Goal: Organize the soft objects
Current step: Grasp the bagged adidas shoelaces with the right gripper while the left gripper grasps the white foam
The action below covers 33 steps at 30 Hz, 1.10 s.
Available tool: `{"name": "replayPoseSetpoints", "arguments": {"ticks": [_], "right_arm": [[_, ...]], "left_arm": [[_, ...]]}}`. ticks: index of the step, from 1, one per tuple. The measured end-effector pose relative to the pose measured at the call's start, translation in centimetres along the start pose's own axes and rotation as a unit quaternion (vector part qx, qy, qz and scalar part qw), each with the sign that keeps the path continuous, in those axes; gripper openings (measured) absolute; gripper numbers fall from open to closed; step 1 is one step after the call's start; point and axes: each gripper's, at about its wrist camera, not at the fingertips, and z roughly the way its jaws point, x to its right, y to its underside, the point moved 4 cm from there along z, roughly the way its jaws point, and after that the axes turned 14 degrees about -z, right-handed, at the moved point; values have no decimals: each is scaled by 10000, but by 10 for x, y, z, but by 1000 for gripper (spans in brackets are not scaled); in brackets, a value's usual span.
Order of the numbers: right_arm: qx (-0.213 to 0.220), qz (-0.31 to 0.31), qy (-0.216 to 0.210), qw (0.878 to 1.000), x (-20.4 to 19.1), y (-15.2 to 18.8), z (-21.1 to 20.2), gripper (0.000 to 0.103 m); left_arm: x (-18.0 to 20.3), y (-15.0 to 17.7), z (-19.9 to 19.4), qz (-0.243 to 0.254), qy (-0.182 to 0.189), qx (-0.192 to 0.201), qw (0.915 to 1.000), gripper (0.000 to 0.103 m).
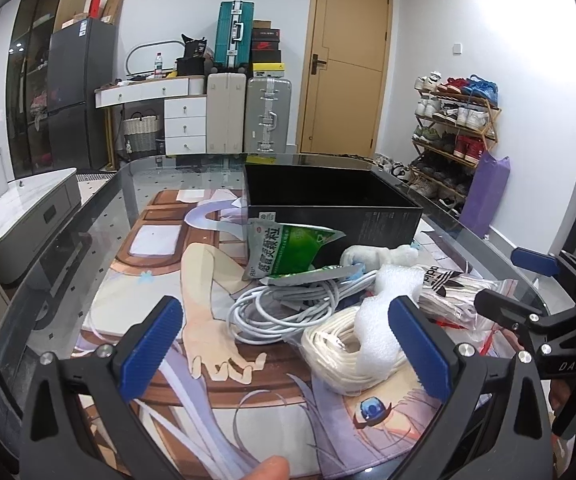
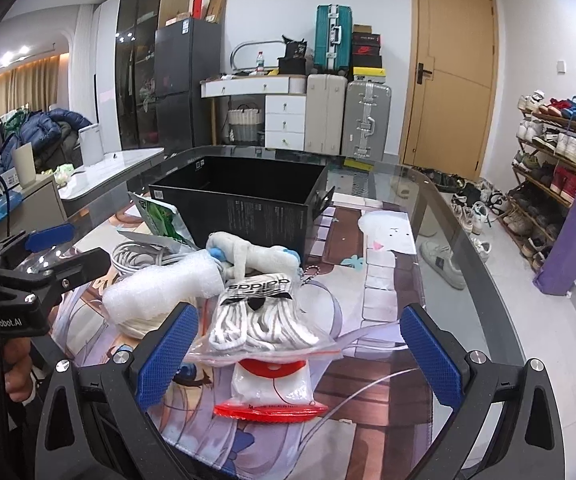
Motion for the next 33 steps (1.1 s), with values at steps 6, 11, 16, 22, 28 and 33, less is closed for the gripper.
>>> {"name": "replayPoseSetpoints", "arguments": {"ticks": [6,11,16,22,28,33], "right_arm": [[-407,-431,-156,9981,-11,-7,17,103],[-749,-452,-280,9958,-13,-7,38,103],[-928,-514,-362,9937,-16,-11,52,102],[-1154,-515,-603,9901,-17,-13,71,81],[-1143,-470,-722,9897,-21,-11,71,74],[-987,-265,-780,9917,-16,-9,63,68]], "left_arm": [[5,-2,3,125,84,-68,9999,103],[10,-2,7,277,151,-110,9994,103],[10,-1,9,323,242,-175,9990,103],[6,-1,10,339,209,-208,9990,103],[6,1,12,368,232,-267,9987,103],[9,5,11,435,252,-294,9983,103]]}}
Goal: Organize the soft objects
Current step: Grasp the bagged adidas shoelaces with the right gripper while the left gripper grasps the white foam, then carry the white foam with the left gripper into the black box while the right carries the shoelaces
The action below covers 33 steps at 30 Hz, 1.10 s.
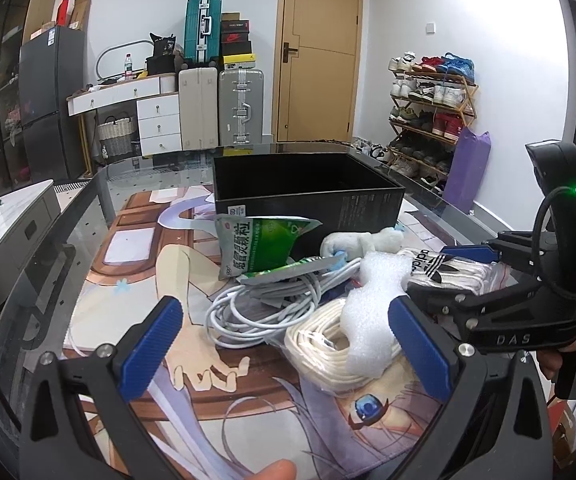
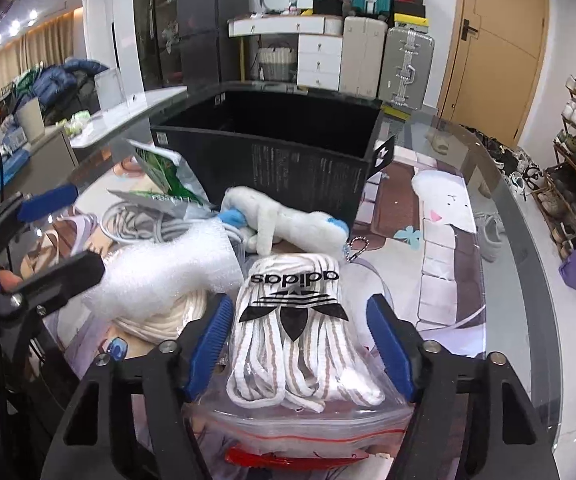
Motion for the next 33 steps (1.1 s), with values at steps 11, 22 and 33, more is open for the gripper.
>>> {"name": "replayPoseSetpoints", "arguments": {"ticks": [11,22,33], "right_arm": [[408,-98,97,9991,-4,4,-24,52],[938,141,150,9954,-1,14,-55,52],[997,282,99,9946,4,19,-58,52]], "left_arm": [[10,-1,3,8,179,-214,9996,103],[37,5,11,642,327,-297,9970,93],[57,18,19,1206,295,-465,9912,41]]}}
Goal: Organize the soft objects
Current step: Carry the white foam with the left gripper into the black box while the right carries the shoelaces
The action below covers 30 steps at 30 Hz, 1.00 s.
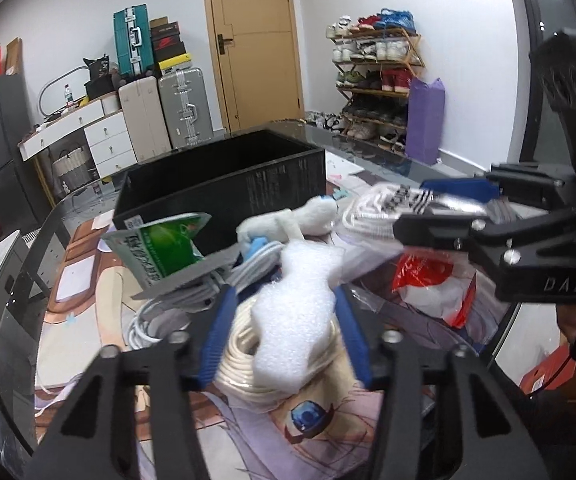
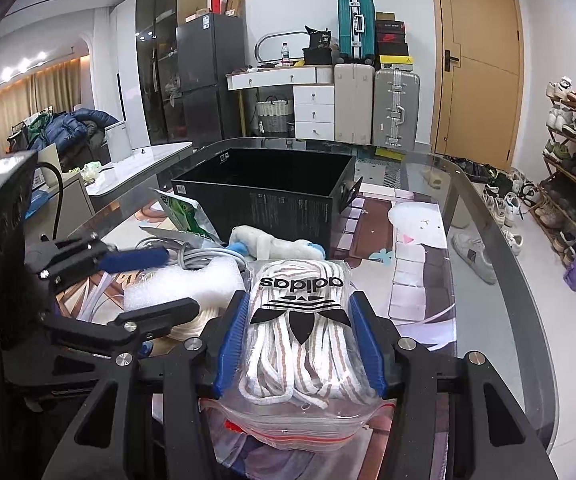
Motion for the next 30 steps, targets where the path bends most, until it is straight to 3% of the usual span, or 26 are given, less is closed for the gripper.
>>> {"name": "replayPoseSetpoints", "arguments": {"ticks": [6,20,30], "right_arm": [[5,7,5,10000,1,0,-2,52],[207,-183,37,9996,-11,-20,-19,52],[356,-376,92,9986,-23,-56,-33,52]], "left_arm": [[-1,0,-9,-234,262,-63,9994,38],[-35,-18,-49,-996,362,273,9940,38],[-61,-43,-71,-1279,8,627,9898,38]]}}
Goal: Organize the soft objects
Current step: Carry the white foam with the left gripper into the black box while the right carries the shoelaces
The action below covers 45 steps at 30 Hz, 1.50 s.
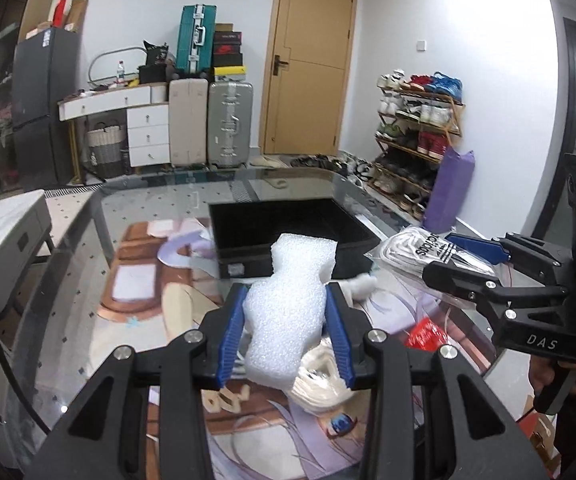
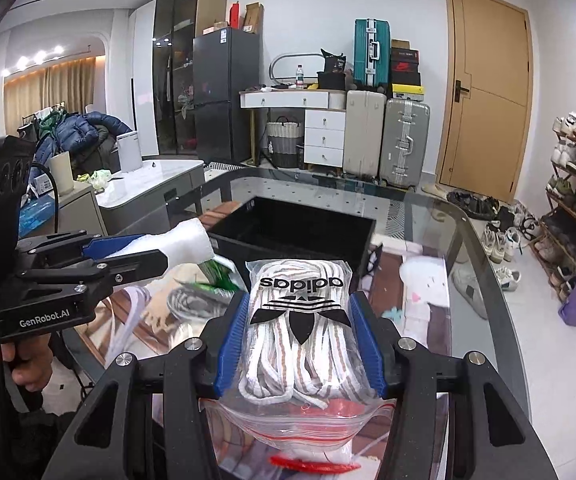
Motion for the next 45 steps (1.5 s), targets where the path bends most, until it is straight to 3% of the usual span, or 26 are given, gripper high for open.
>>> {"name": "replayPoseSetpoints", "arguments": {"ticks": [14,30,45], "right_arm": [[26,-161,-118,9998,12,-49,30,52],[-322,19,-209,9993,45,-62,82,52],[-905,-141,-233,9955,56,-57,132,52]], "left_arm": [[-9,-40,14,-44,-195,245,9995,38],[-12,-58,77,-58,-346,-95,9993,38],[-12,-60,128,35,-563,-515,9971,38]]}}
